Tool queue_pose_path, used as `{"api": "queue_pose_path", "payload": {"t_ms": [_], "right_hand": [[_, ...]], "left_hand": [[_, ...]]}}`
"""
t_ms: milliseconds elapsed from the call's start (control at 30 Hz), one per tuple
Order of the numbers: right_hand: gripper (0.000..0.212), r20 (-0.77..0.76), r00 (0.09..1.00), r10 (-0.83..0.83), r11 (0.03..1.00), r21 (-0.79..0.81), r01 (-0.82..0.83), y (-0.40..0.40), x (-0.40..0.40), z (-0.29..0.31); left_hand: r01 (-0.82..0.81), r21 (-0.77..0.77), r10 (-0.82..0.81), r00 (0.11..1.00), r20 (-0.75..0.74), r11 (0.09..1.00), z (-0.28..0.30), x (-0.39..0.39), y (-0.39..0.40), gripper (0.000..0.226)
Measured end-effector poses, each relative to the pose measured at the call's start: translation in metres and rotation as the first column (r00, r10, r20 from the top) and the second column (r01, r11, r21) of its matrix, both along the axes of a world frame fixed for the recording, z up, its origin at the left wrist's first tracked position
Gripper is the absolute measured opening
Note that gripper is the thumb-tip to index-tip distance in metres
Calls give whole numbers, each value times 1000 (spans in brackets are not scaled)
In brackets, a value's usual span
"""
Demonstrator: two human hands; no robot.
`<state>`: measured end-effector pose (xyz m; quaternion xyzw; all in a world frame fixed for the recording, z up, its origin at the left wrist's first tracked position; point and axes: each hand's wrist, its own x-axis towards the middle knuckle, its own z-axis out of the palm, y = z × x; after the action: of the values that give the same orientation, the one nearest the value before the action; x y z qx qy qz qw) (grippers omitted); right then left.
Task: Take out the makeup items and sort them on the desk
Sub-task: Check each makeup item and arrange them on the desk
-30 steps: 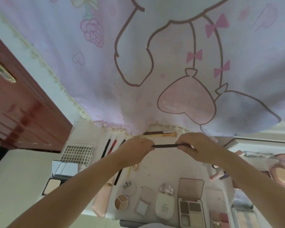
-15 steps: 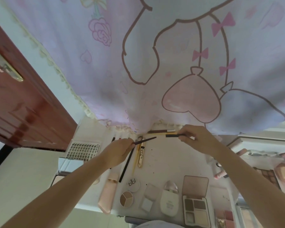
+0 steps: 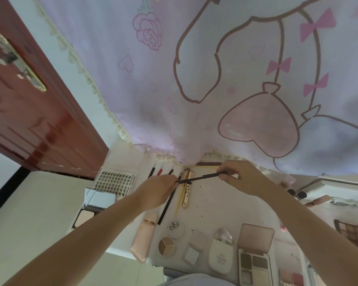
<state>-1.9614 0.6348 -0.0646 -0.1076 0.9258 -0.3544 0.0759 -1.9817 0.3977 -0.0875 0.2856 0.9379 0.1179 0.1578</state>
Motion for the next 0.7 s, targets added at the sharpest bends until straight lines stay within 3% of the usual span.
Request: {"api": "queue_pose_path", "payload": {"t_ms": [133,233,400,533,700], "right_hand": [[18,70,989,129,973,186,-140,-17,-14,-15],[23,145,957,253,872,394,-290,-37,-29,-32],[32,46,916,398,764,537,-359,-72,-66,-69],[29,67,929,364,726,604,-328,-100,-87,-91],[26,187,957,223,773,564,-290,-113,-108,-107]], "left_hand": [[-63,-58,63,998,-10,996,-18,10,-1,32],[-164,-138,159,986,-49,977,-34,23,0,29],[-390,-210,402,916,16,897,-61,21,-3,22],[-499,-259,525,850,39,827,-77,12,2,20],[-489,-310,530,846,59,815,-94,-6,0,20]]}}
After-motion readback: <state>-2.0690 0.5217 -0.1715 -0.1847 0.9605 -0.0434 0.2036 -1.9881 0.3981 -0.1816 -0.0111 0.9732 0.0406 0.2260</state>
